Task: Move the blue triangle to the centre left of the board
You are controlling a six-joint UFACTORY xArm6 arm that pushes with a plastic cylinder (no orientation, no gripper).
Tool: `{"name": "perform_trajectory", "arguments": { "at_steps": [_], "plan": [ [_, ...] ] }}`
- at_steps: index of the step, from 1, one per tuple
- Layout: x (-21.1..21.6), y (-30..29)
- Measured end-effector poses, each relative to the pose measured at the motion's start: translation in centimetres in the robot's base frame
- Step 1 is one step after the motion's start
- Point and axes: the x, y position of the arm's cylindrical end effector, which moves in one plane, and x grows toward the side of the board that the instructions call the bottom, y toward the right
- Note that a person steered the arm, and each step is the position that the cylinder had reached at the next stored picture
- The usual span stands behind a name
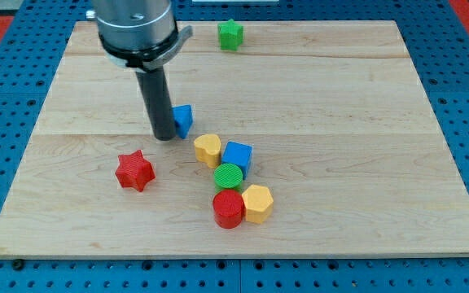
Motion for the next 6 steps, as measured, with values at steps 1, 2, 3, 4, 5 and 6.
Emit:
{"name": "perform_trajectory", "arguments": {
  "at_steps": [1, 2, 3, 4, 5, 6],
  "plan": [
    [-1.3, 2.8],
    [-2.3, 4.6],
    [-2.9, 4.9],
    [-3.4, 7.3],
    [-3.6, 11.2],
    [-6.3, 10.2]
  ]
}}
